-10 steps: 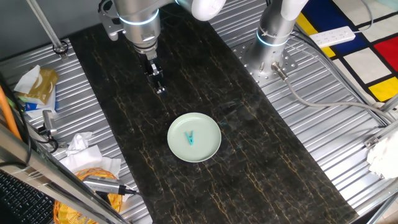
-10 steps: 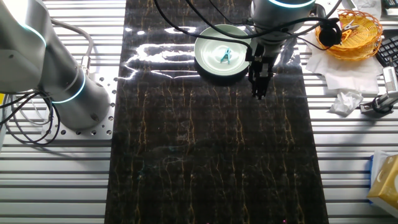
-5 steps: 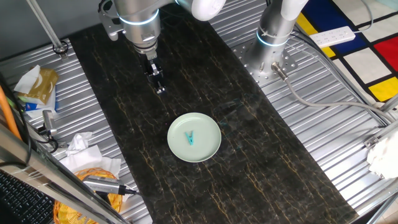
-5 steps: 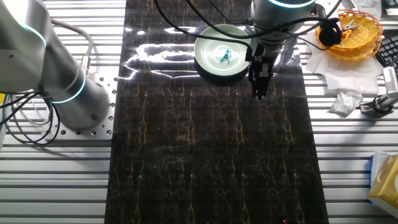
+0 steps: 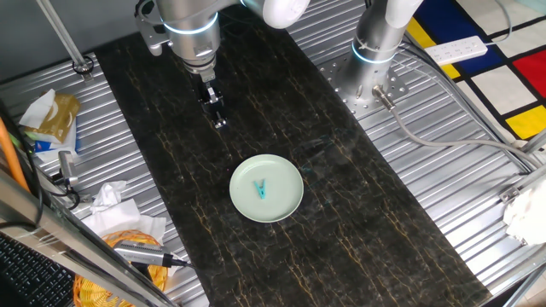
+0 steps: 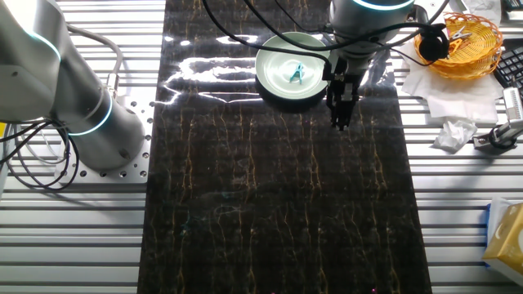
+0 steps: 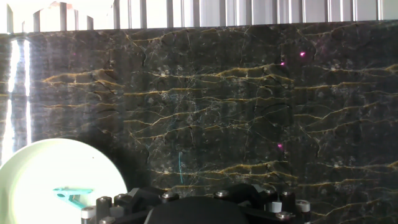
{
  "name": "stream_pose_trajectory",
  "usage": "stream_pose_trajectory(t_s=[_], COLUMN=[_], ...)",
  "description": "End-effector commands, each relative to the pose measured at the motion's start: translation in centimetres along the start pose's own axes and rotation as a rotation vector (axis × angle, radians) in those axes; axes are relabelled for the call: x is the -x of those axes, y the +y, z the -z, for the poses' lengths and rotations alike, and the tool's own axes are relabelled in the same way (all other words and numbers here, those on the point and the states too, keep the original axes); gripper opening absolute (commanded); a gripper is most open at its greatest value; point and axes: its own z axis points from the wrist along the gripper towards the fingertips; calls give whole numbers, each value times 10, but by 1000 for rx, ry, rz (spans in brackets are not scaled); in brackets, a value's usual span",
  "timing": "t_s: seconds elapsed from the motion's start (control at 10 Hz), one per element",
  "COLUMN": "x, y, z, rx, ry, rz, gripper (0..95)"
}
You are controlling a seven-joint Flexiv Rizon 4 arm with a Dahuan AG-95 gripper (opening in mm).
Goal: Use a clamp
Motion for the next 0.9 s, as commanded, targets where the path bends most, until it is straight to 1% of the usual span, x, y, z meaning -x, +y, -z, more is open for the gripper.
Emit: stream_pose_trajectory(t_s=[0.1, 0.2, 0.9], x=[0, 0, 0], y=[0, 0, 0], z=[0, 0, 0], rx=[0, 12, 13], ry=[0, 27, 36], rz=[0, 376, 386], gripper=[950, 0, 0])
